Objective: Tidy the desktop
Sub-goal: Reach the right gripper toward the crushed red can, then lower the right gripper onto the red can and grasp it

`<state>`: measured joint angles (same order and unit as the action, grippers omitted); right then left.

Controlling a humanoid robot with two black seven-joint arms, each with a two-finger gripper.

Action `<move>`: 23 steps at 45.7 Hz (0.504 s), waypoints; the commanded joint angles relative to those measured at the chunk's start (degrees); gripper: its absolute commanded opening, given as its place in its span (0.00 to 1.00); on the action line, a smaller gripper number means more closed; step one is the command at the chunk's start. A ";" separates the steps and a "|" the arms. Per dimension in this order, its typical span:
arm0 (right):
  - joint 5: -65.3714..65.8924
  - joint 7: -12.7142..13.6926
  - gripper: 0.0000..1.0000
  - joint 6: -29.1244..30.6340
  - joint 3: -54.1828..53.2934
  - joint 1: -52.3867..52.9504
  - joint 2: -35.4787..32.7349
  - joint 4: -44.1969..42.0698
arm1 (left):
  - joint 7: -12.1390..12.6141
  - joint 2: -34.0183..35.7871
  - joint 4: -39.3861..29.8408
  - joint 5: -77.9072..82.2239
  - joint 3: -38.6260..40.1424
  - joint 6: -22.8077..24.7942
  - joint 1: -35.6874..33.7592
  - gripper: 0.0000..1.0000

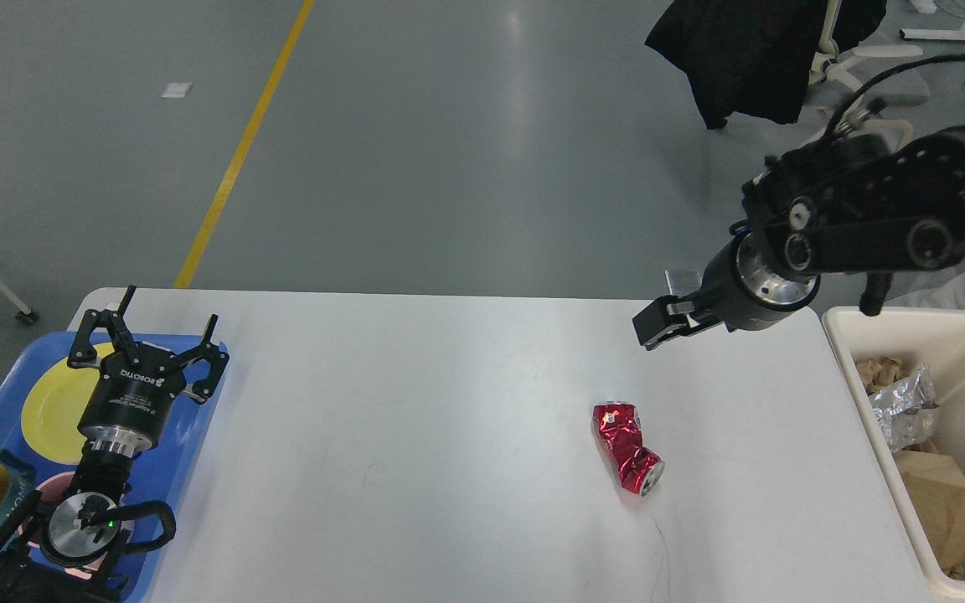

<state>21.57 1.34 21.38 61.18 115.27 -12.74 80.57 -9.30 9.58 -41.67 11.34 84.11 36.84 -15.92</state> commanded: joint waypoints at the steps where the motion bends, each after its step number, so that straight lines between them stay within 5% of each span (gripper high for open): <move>1: 6.11 -0.02 1.00 -0.46 -2.56 -12.41 6.93 -9.97 | -0.01 0.00 0.01 0.00 0.00 -0.01 0.01 0.96; 10: 7.26 0.07 1.00 -1.43 -1.68 -29.57 15.63 -27.82 | -0.01 0.00 0.01 0.00 0.00 -0.01 0.01 0.96; 23: 9.63 0.33 1.00 -1.78 0.25 -39.33 16.25 -35.65 | -0.01 0.00 0.01 0.00 0.00 -0.01 -0.08 0.96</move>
<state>30.85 1.57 19.63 61.24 79.20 3.44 48.08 -9.31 9.58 -41.68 11.34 84.11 36.85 -15.92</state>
